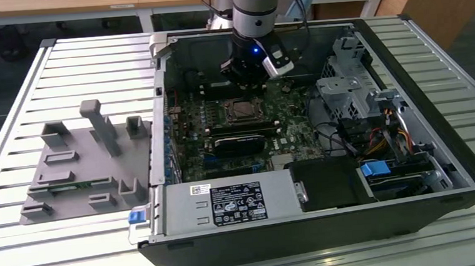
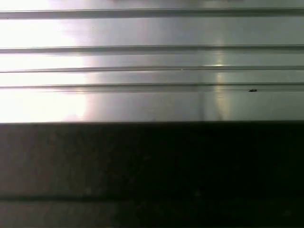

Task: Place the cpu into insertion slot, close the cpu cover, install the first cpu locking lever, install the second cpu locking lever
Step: 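Install the first cpu locking lever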

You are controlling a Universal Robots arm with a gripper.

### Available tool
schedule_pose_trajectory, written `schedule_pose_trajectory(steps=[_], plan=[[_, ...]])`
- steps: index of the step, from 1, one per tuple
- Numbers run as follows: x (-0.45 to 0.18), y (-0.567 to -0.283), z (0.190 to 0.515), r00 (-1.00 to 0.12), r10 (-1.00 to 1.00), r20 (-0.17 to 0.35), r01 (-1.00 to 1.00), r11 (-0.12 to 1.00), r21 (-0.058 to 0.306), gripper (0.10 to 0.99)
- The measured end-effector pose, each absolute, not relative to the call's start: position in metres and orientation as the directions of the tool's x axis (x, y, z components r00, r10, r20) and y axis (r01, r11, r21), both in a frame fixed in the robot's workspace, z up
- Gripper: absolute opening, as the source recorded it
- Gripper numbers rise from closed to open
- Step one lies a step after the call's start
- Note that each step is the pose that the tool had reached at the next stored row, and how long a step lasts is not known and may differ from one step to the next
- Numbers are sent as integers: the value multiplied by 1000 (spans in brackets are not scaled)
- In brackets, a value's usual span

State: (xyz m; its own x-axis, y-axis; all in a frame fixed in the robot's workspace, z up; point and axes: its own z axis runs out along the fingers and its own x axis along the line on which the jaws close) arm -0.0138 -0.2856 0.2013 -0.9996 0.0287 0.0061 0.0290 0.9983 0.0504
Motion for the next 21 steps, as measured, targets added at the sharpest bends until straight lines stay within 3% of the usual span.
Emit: schedule_pose_trajectory(steps=[9,21], plan=[[-14,-283,197,-1000,29,5,29,999,16,118],[-13,-281,196,-1000,29,6,29,999,32,118]])
